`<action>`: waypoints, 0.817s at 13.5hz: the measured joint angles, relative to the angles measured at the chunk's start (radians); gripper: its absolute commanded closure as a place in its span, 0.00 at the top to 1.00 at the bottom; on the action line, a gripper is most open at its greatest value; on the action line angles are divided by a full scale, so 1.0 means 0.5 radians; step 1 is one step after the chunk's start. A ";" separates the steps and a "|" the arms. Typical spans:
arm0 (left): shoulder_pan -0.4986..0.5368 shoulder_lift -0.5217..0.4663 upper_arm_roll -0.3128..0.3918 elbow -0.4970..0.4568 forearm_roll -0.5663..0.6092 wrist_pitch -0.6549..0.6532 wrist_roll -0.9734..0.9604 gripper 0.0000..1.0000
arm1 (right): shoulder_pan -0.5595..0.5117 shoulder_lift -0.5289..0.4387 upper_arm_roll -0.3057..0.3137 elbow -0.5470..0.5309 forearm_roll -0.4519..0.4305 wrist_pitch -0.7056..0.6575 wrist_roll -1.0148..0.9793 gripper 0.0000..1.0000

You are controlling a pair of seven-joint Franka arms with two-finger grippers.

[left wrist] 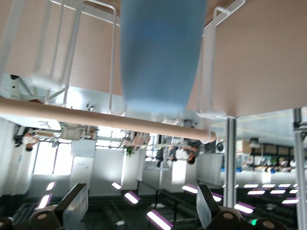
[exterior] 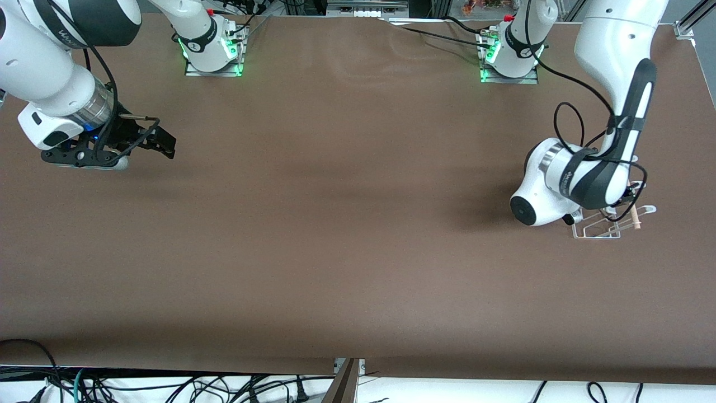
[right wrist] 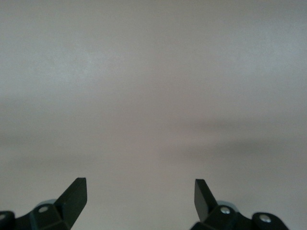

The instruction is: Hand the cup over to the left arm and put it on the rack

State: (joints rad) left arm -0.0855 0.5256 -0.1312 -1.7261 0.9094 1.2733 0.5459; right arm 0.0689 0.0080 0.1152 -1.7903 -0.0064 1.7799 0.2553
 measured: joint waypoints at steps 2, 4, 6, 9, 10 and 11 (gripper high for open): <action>0.005 -0.114 0.004 0.140 -0.271 -0.038 -0.074 1.00 | 0.000 0.001 0.000 0.000 0.000 0.000 0.000 0.99; 0.014 -0.240 0.014 0.305 -0.567 -0.069 -0.229 1.00 | 0.000 0.001 0.000 0.000 0.000 -0.001 0.000 0.99; 0.016 -0.334 0.018 0.471 -0.856 -0.087 -0.502 1.00 | 0.000 0.002 0.000 0.000 0.000 -0.001 0.000 0.99; 0.003 -0.399 -0.001 0.703 -1.211 -0.083 -0.970 1.00 | 0.000 0.002 0.000 0.000 0.000 -0.002 0.000 0.99; -0.003 -0.426 -0.003 0.747 -1.319 -0.025 -1.054 1.00 | 0.000 0.002 0.000 0.000 0.000 -0.002 0.000 0.99; 0.001 -0.473 0.007 0.757 -1.436 0.096 -1.101 1.00 | 0.000 0.003 0.000 0.000 0.000 -0.003 0.000 0.99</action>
State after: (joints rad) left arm -0.0851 0.2893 -0.1279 -1.3477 0.1913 1.3213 -0.0046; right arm 0.0689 0.0094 0.1152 -1.7905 -0.0066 1.7786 0.2553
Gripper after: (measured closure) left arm 0.000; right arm 0.009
